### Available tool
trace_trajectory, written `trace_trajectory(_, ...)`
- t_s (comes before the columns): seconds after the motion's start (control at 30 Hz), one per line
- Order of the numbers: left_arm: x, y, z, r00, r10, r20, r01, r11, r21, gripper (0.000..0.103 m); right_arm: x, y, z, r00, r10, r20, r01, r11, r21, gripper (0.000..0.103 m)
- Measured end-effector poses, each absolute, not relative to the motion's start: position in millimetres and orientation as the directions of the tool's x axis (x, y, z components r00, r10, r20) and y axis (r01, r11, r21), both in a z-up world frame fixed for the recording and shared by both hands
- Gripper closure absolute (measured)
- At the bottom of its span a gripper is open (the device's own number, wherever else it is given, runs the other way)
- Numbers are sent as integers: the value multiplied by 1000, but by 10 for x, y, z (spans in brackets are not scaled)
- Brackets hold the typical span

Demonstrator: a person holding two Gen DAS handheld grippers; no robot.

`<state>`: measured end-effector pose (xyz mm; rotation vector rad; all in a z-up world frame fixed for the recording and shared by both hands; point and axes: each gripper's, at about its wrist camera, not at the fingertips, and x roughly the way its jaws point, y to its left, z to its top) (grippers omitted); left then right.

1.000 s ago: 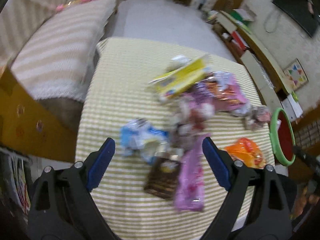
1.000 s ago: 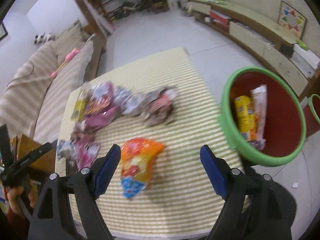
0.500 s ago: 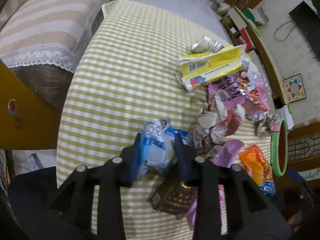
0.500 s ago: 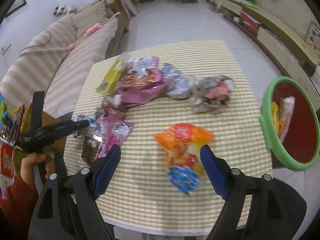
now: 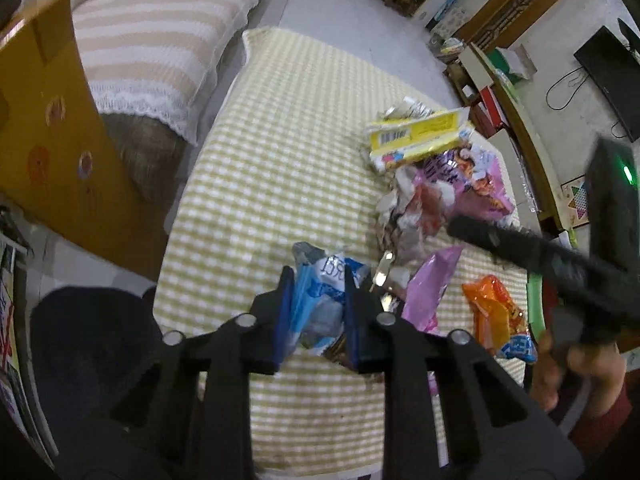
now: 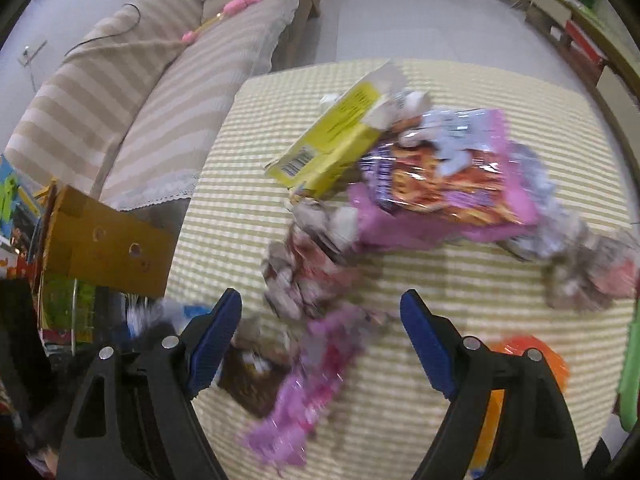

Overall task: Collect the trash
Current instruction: 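Grasp the crumpled paper ball with the right gripper while the left holds the wrapper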

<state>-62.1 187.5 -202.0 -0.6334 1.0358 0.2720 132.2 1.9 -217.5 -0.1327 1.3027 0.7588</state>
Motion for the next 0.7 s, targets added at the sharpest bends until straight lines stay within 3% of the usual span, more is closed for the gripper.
trace_trajectory(0.1, -668, 1906, -2050, 492, -81, -867, -512, 778, -363, 72, 1420, 128, -2328, 35, 410, -911, -527, 782, 332, 24)
trace_trajectory(0.17, -691, 1911, -2040, 496, -79, -865, -518, 772, -368, 56, 1480, 175, -2461, 7, 380, -925, -496, 805, 327, 24)
trace_trajectory(0.27, -697, 1897, -2032, 503, -77, -861, -523, 766, -373, 42, 1509, 195, -2604, -23, 368, -929, -472, 816, 335, 24)
trace_trajectory(0.4, -700, 1887, -2086, 493, -79, -866, -530, 762, -371, 40, 1488, 181, -2642, -29, 385, -923, -464, 812, 353, 28)
trace_trajectory(0.47, -684, 1880, -2121, 486, -79, -870, -536, 759, -368, 39, 1472, 194, -2610, -60, 416, -907, -477, 786, 392, 53)
trace_trajectory(0.53, -676, 1884, -2154, 480, -79, -874, -542, 756, -366, 39, 1434, 204, -2505, -40, 423, -905, -505, 774, 383, 62)
trace_trajectory(0.7, -668, 1897, -2201, 471, -81, -878, -552, 749, -366, 40, 1348, -15, -2231, -14, 507, -862, -509, 738, 443, 66)
